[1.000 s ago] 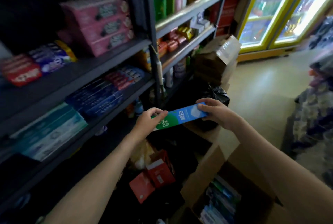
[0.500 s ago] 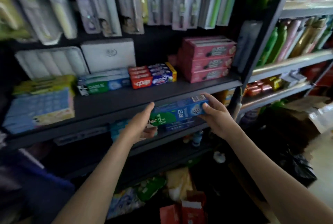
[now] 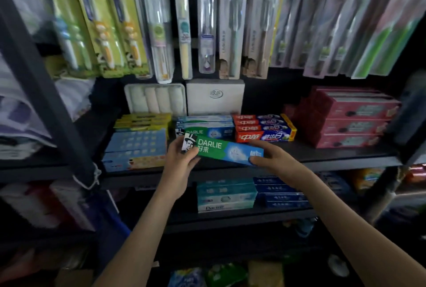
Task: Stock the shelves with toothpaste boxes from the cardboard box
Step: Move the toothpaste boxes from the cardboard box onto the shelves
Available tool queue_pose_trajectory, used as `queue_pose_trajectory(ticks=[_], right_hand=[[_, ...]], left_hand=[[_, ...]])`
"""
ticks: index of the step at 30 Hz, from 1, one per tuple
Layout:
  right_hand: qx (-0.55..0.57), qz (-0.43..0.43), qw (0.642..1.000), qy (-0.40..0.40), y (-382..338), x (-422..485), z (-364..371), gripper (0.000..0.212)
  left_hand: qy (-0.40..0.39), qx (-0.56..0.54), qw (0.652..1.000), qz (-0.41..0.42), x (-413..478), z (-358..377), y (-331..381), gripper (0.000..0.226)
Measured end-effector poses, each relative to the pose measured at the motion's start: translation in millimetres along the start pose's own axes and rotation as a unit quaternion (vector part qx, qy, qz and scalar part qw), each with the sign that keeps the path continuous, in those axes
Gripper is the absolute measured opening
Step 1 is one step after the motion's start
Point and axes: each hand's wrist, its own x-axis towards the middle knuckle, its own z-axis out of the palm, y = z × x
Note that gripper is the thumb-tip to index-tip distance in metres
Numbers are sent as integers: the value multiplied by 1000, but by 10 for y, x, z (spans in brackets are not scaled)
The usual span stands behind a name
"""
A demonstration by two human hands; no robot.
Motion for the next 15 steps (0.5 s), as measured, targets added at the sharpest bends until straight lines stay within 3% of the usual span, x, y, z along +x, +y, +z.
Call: queue_pose_trajectory(ticks=[4, 6, 9, 13, 15], right_hand=[[-95, -44, 995, 0, -58, 193, 159, 38], [-130, -79, 988, 35, -57, 280, 220, 36], [-234, -122, 962, 70, -33, 439, 267, 39], [-304, -124, 943, 58, 31, 601, 428, 43], [-395, -157, 897, 121, 47, 650, 516, 47]], left_hand=[[30, -24, 999, 12, 105, -66, -53, 43], [45, 134, 989, 37, 180, -83, -50, 43], [89, 463, 878, 82, 257, -91, -98, 46], [66, 565, 793, 217, 112, 90, -267, 50], [24, 625, 743, 237, 104, 146, -352, 52]])
